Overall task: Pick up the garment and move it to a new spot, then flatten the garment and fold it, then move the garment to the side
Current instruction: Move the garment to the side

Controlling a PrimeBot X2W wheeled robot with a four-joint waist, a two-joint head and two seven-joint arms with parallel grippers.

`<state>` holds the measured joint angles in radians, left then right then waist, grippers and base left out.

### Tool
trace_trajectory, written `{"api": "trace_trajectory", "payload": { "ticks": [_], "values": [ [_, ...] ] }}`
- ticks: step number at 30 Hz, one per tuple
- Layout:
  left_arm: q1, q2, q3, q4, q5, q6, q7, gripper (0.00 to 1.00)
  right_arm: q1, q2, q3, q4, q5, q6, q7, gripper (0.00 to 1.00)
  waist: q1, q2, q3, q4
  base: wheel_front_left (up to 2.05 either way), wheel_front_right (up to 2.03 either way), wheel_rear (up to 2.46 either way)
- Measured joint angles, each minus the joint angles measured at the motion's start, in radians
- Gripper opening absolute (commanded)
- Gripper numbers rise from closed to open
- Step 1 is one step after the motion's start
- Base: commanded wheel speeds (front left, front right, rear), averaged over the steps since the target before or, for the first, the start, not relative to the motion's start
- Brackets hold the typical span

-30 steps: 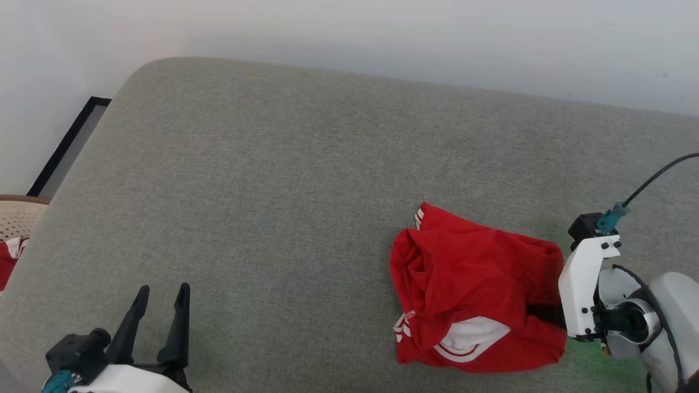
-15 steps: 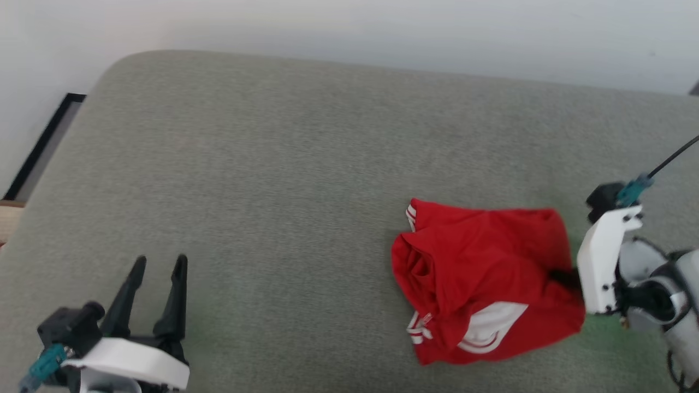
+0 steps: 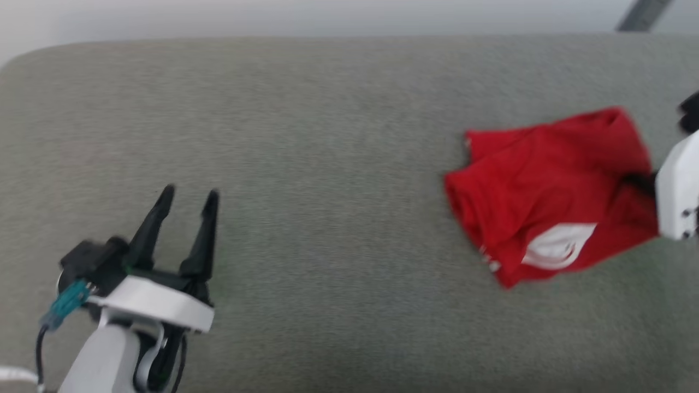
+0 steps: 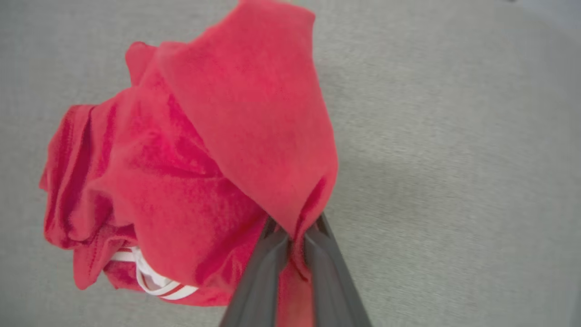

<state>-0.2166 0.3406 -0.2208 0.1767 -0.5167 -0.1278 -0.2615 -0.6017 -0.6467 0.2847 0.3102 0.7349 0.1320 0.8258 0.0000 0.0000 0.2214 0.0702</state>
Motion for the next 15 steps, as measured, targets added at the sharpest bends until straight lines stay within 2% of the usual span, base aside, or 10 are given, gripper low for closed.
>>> {"api": "trace_trajectory", "payload": {
  "ticks": [9, 15],
  "values": [
    [-0.149, 0.021, -0.113, -0.006, 0.013, 0.000, 0.000, 1.00, -0.067, -0.030, -0.074, -0.003, -0.068, 0.000, -0.056, 0.00, 0.0000, 0.0001, 0.066, -0.101, 0.00, 0.00, 0.00],
    [-0.272, 0.037, -0.216, 0.000, 0.016, 0.000, 0.000, 1.00, -0.129, -0.042, -0.132, 0.051, -0.138, 0.000, -0.115, 0.00, 0.0000, 0.0000, 0.136, -0.170, 0.00, 0.00, 0.00]
  ]
}}
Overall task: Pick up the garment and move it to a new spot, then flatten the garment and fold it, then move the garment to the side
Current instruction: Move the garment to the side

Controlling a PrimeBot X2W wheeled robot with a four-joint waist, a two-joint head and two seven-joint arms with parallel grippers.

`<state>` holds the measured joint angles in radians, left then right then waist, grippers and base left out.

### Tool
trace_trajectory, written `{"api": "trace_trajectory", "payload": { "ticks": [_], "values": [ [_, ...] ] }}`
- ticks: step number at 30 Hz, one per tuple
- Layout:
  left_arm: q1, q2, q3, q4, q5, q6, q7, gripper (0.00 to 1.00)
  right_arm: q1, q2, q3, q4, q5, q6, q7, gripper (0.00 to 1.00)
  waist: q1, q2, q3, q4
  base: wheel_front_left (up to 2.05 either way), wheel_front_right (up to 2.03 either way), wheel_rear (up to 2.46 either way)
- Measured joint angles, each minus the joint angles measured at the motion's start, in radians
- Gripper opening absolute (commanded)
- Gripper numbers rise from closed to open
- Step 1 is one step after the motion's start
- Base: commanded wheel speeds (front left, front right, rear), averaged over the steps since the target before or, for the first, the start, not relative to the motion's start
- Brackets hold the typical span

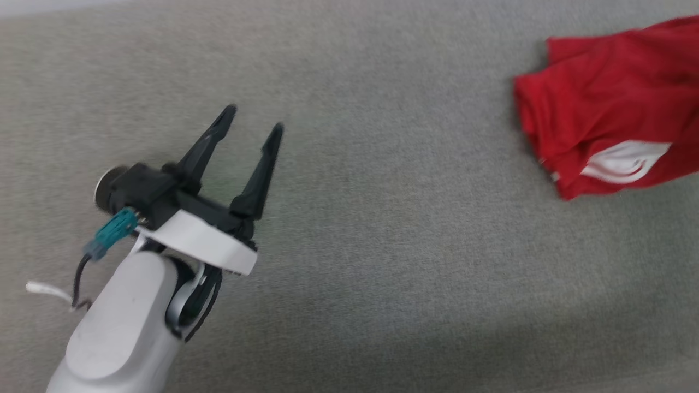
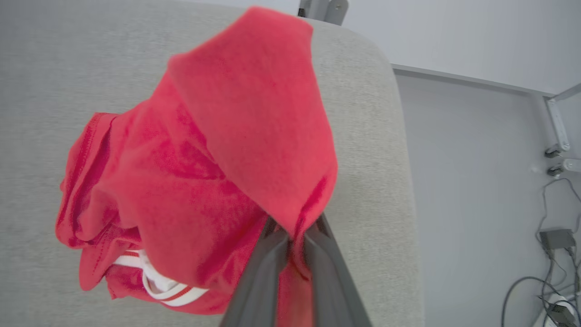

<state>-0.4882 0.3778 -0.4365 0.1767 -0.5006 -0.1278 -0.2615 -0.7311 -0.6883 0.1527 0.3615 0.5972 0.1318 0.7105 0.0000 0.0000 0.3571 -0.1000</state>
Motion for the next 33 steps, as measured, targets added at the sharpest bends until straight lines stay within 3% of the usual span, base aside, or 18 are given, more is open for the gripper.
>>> {"api": "trace_trajectory", "payload": {
  "ticks": [7, 14, 26, 27, 28, 29, 30, 31, 33],
  "values": [
    [-0.107, 0.002, -0.093, 0.005, -0.004, 0.000, 0.000, 1.00, -0.065, -0.046, -0.040, 0.073, -0.094, 0.000, -0.072, 0.00, 0.0000, 0.0000, 0.072, -0.035, 0.00, 0.00, 0.00],
    [-0.170, -0.005, -0.155, 0.011, -0.010, 0.000, 0.000, 1.00, -0.108, -0.065, -0.078, 0.198, -0.224, 0.000, -0.148, 0.00, 0.0001, 0.0000, 0.122, -0.025, 0.00, 0.00, 0.00],
    [-0.205, -0.011, -0.189, 0.017, -0.031, 0.000, 0.000, 1.00, -0.173, 0.026, -0.175, 0.435, -0.401, 0.000, -0.308, 0.00, 0.0000, 0.0000, 0.152, 0.050, 0.00, 0.00, 0.00],
    [-0.205, -0.011, -0.186, 0.017, -0.033, 0.000, 0.000, 1.00, -0.184, 0.032, -0.184, 0.451, -0.410, 0.000, -0.318, 0.16, 0.0000, 0.0000, 0.151, 0.053, 0.00, 0.00, 0.00],
    [-0.205, -0.009, -0.182, 0.017, -0.034, 0.000, 0.000, 1.00, -0.191, 0.038, -0.191, 0.463, -0.420, 0.000, -0.327, 0.40, 0.0000, 0.0000, 0.149, 0.055, 0.00, 0.00, 0.00],
    [-0.205, -0.007, -0.179, 0.016, -0.035, 0.000, 0.000, 1.00, -0.198, 0.044, -0.194, 0.476, -0.431, 0.000, -0.337, 0.40, 0.0000, 0.0000, 0.147, 0.057, 0.00, 0.00, 0.00],
    [-0.204, -0.007, -0.174, 0.014, -0.035, 0.000, 0.000, 1.00, -0.203, 0.049, -0.198, 0.484, -0.438, 0.000, -0.346, 0.82, 0.0000, 0.0000, 0.143, 0.058, 0.00, 0.00, 0.00],
    [-0.202, -0.007, -0.168, 0.012, -0.035, 0.000, 0.000, 1.00, -0.209, 0.050, -0.200, 0.491, -0.449, 0.000, -0.353, 1.00, 0.0000, 0.0000, 0.140, 0.059, 0.00, 0.00, 0.00],
    [-0.194, -0.005, -0.157, 0.010, -0.037, 0.000, 0.000, 1.00, -0.219, 0.052, -0.196, 0.499, -0.456, 0.000, -0.366, 1.00, 0.0000, 0.0000, 0.130, 0.059, 0.00, 0.00, 0.00]
  ]
}}
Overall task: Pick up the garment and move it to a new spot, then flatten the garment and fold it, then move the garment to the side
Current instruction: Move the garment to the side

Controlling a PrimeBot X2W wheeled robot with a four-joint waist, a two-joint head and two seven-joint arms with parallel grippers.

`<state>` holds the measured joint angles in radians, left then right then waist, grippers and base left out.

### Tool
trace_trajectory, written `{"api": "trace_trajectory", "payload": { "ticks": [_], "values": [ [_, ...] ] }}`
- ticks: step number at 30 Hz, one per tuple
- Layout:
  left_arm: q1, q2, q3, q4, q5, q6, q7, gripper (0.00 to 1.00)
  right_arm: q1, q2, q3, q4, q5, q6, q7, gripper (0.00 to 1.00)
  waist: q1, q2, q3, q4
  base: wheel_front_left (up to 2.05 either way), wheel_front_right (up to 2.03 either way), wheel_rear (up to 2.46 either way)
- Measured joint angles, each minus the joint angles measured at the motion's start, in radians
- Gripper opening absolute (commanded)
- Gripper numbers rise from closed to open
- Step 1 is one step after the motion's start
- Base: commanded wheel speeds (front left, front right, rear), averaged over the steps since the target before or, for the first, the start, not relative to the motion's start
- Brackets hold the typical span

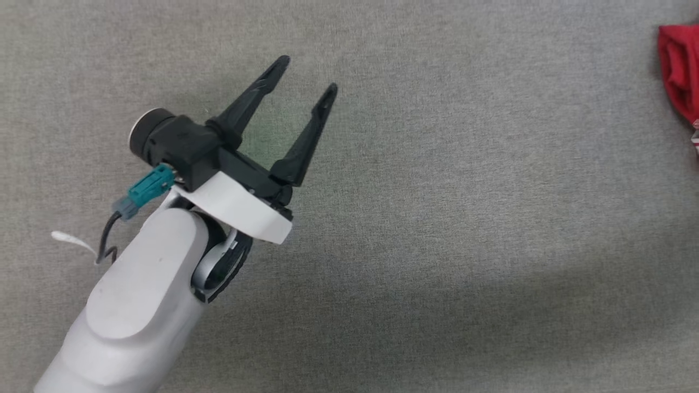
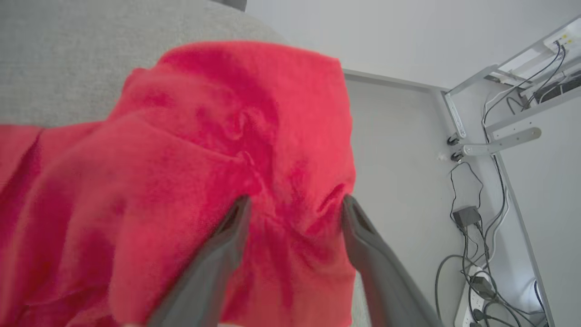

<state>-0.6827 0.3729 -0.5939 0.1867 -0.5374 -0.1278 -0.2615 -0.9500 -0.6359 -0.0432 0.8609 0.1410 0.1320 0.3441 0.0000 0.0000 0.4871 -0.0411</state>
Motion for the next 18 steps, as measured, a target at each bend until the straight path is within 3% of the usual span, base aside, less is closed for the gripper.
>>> {"api": "trace_trajectory", "payload": {
  "ticks": [9, 18],
  "values": [
    [0.085, 0.007, 0.086, -0.015, -0.011, 0.000, 0.000, 1.00, -0.008, 0.011, 0.032, -0.017, 0.049, 0.000, -0.086, 1.00, 0.0000, 0.0000, -0.069, -0.003, 0.00, 0.00, 0.00],
    [0.204, 0.010, 0.211, -0.013, -0.008, 0.000, 0.000, 1.00, 0.086, 0.105, 0.055, -0.113, 0.172, 0.000, -0.207, 1.00, 0.0000, 0.0000, -0.169, 0.005, 0.00, 0.00, 0.00]
  ]
}}
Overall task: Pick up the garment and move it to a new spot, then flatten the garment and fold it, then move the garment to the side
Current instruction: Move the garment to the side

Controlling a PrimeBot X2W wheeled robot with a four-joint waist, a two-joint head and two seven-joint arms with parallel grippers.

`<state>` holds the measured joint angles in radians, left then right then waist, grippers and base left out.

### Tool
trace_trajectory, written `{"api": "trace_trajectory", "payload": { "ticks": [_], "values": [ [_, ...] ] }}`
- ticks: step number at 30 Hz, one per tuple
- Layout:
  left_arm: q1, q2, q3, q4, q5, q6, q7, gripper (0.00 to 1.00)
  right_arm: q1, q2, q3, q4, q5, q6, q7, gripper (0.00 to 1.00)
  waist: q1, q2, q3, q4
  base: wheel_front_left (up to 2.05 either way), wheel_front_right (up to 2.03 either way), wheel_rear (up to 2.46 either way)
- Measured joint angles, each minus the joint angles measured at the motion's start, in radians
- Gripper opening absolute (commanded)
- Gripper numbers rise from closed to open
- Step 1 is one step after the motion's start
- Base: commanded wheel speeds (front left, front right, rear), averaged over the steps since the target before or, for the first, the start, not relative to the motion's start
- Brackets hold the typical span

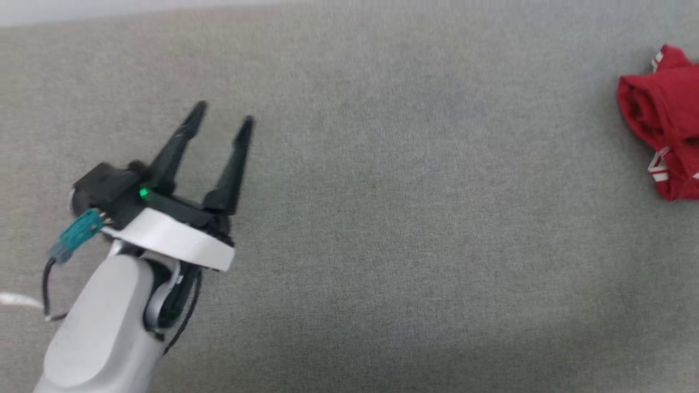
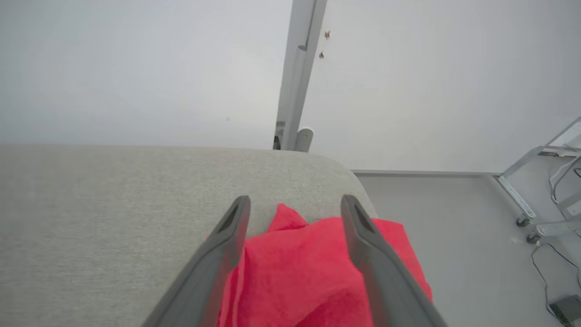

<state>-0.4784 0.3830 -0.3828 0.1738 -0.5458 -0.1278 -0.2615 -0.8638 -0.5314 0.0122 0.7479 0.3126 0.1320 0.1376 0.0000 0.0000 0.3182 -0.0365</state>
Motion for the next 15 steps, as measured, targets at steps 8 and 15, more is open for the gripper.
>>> {"api": "trace_trajectory", "payload": {
  "ticks": [8, 15],
  "values": [
    [0.128, -0.011, 0.126, -0.012, 0.029, 0.000, 0.000, 1.00, 0.158, 0.094, 0.030, -0.128, 0.077, 0.000, -0.088, 1.00, 0.0000, 0.0000, -0.098, 0.019, 0.00, 0.00, 0.00],
    [0.263, -0.030, 0.241, -0.033, 0.063, 0.007, 0.000, 1.00, 0.312, 0.163, 0.059, -0.233, 0.100, 0.000, -0.176, 1.00, 0.0000, 0.0000, -0.175, 0.038, 0.00, 0.00, 0.00]
  ]
}}
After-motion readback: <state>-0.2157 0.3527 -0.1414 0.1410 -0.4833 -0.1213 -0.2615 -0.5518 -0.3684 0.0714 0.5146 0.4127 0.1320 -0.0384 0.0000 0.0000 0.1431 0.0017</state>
